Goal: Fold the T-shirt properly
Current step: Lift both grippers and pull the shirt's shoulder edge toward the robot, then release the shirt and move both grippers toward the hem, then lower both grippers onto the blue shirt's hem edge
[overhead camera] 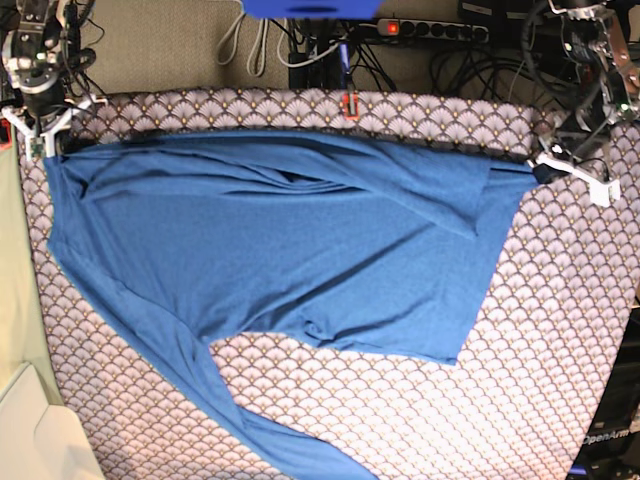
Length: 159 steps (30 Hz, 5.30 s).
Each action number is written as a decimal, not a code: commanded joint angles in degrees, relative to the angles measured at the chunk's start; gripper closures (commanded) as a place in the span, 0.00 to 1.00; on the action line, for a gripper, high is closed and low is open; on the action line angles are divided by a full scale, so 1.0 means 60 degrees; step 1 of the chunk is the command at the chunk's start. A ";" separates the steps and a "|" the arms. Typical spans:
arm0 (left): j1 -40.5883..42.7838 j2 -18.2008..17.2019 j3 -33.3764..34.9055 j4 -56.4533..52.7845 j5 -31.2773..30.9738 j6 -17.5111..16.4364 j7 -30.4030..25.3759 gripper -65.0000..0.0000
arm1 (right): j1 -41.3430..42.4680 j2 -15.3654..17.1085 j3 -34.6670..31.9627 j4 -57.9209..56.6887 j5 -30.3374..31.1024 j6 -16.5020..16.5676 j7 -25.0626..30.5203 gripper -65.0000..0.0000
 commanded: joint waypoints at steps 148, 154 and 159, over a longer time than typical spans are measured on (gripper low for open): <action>-0.6749 0.0067 0.5067 -0.5565 0.2178 0.0118 -0.4347 0.99 | 0.7677 0.0252 0.0325 -0.3327 -0.2840 0.2375 -0.0240 0.26; -0.6735 -0.0007 0.4422 -0.5565 0.2237 0.0118 -0.4362 0.99 | 0.8336 0.0149 0.0252 -0.4118 -0.2840 0.2375 -0.0240 0.26; -0.6793 -0.0007 0.4393 -0.5579 0.2237 0.0118 -0.4391 0.99 | 0.8966 0.0428 -0.0173 -0.5320 -0.2855 0.2375 -0.0225 0.26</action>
